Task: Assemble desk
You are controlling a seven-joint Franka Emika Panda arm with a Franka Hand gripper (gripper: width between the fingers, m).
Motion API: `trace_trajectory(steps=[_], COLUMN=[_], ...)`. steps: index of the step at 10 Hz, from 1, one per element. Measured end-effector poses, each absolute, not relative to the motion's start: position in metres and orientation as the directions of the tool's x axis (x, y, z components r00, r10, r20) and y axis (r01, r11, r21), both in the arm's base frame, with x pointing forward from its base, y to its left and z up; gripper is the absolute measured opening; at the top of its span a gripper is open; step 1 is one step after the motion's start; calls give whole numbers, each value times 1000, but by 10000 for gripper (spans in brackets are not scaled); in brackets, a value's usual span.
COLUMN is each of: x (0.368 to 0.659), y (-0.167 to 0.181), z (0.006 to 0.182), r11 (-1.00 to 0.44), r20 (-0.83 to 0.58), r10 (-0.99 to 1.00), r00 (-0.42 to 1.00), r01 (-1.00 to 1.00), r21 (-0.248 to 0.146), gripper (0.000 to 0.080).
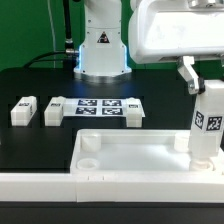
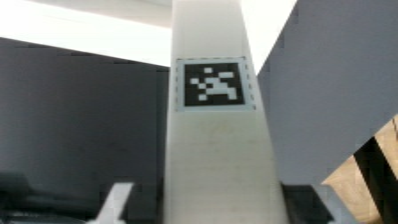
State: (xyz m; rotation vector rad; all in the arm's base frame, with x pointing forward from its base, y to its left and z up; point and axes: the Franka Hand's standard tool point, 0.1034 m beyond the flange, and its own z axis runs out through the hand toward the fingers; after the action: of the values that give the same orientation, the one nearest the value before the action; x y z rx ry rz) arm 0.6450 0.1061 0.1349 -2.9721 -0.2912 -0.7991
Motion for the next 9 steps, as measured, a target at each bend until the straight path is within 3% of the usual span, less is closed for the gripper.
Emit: trace_trajectory(steps=[7,8,9], x=[651,651,651], y=[108,108,108], z=[131,131,131], r11=[-981,-981,-981], r20=[549,549,549], r10=[164,164,164], r00=[819,819,819], r01=[193,193,193], r21=[5,5,5], gripper=[290,469,586])
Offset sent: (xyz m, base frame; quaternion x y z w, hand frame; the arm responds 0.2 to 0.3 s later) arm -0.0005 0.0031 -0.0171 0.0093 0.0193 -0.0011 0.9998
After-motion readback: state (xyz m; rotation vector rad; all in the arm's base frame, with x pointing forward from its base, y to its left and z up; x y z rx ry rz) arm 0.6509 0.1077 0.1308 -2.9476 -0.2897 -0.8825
